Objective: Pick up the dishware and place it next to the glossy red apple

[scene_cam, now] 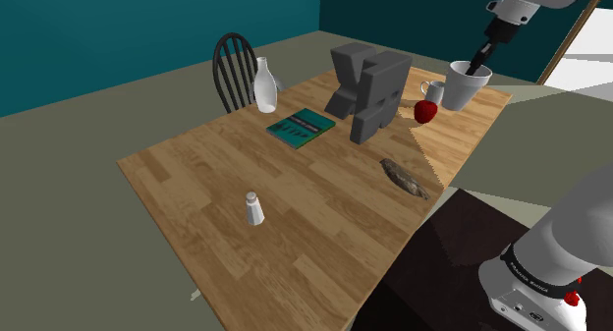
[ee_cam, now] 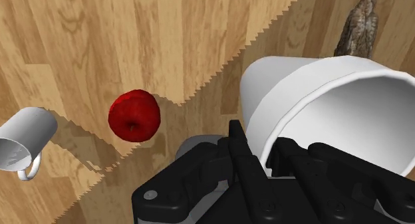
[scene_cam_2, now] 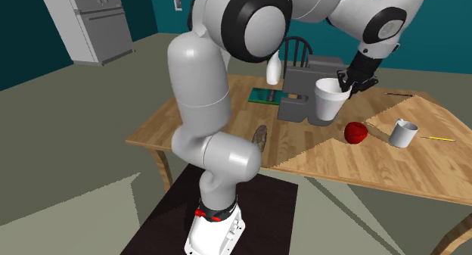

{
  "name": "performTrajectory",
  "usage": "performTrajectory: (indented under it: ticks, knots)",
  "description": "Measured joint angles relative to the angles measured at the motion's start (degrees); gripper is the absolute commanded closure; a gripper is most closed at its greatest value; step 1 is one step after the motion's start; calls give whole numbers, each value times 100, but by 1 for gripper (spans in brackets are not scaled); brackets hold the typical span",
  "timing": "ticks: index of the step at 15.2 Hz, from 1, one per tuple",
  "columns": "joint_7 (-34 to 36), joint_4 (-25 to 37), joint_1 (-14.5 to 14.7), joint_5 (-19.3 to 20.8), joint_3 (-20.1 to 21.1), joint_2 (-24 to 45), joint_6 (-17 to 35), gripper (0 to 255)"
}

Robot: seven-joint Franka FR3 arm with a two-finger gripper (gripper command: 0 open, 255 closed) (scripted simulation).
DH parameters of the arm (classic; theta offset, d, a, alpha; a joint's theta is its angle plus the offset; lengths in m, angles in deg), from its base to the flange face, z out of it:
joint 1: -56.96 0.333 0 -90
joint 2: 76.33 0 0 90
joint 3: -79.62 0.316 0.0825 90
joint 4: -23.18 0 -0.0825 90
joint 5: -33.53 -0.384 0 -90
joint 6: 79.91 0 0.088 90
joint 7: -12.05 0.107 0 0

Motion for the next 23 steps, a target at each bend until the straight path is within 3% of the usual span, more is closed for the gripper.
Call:
performTrajectory:
  ticks: [4, 7, 12, 14, 15, 23]
  knots:
    - [-789, 863, -194, -618, -437, 948, -297, 255]
    - [-1341, 1695, -541, -1200, -613, 1797, -658, 255]
    - [-1996, 3229, -1487, -2037, -607, 3102, -1389, 255]
    - [-2160, 4261, -2136, -2434, -481, 3827, -1834, 255]
    - [-2192, 4554, -2324, -2549, -426, 4050, -1941, 255]
    - [-2392, 4128, -2278, -2632, -385, 4174, -1478, 255]
